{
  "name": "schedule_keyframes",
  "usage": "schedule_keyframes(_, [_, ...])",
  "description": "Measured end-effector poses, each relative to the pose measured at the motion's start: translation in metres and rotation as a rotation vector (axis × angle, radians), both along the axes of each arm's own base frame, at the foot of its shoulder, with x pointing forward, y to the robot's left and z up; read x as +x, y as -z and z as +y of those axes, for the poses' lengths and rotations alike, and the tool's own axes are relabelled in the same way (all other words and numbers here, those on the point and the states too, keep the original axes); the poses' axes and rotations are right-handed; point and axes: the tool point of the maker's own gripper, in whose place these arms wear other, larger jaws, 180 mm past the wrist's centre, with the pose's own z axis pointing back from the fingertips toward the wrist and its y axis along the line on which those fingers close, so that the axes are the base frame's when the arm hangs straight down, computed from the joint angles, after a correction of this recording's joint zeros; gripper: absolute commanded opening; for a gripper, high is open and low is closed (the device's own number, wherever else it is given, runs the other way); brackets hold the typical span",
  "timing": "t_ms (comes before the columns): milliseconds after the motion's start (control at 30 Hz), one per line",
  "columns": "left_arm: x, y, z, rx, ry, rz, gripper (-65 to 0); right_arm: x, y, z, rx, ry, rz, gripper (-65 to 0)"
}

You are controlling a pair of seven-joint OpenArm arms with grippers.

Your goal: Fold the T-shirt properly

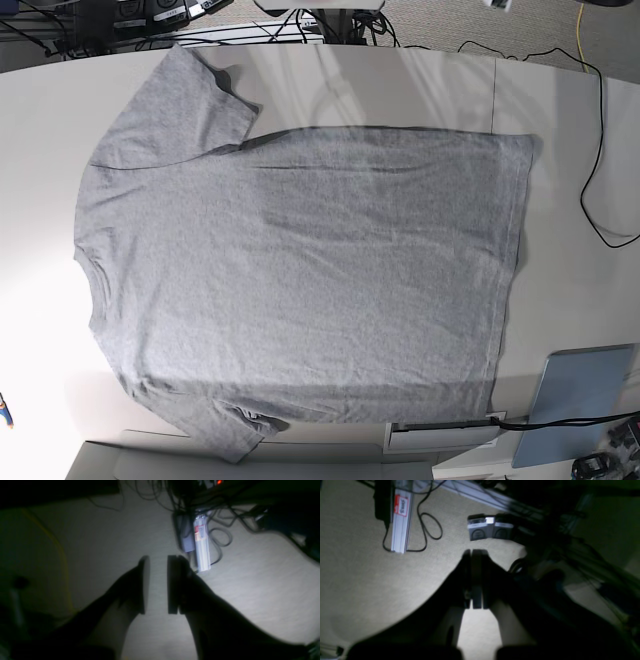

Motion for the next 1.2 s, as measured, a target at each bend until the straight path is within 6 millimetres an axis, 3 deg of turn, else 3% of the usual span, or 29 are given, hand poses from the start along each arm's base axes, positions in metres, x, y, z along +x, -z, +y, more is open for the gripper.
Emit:
schedule_keyframes(100, [0.019, -0.027, 0.015, 0.102, 0.111, -0.068, -50.5, 0.015, -0.04, -0.012, -0.056, -0.047, -0.057, -65.0])
schedule_keyframes(267, [0.06, -0.066, 0.03, 0.27, 0.382, -0.184, -50.5, 0.056, -0.105, -0.023, -0.177, -0.166, -0.173, -65.0])
schedule_keyframes(433, [0.107, -0.103, 0.042, 0.447, 0.573, -0.322, -50.5, 0.129, -0.171, -0.02, -0.32, -0.296, -0.415, -65.0])
schedule_keyframes(533, [0.135, -0.124, 0.044, 0.526, 0.677, -0.409, -50.5, 0.142, -0.193, -0.024, -0.405, -0.351, -0.459, -65.0])
schedule_keyframes(600, [0.148, -0.129, 0.043, 0.533, 0.74, -0.429, -49.5, 0.149, -0.201, -0.027, -0.459, -0.394, -0.483, -65.0])
schedule_keyframes(767, [0.166, -0.124, 0.037, 0.494, 0.894, -0.402, -36.3, 0.151, -0.206, -0.033, -0.55, -0.461, -0.48, -65.0])
schedule_keyframes(867, [0.183, -0.127, 0.036, 0.504, 0.909, -0.424, -35.8, 0.149, -0.202, -0.032, -0.577, -0.535, -0.44, -65.0])
schedule_keyframes(1033, [0.187, -0.126, 0.021, 0.398, 0.907, -0.446, -35.8, 0.144, -0.192, -0.027, -0.543, -0.616, -0.377, -40.8])
schedule_keyframes(1200, [0.2, -0.128, 0.016, 0.365, 0.918, -0.502, -35.8, 0.155, -0.196, -0.026, -0.552, -0.676, -0.406, -38.5])
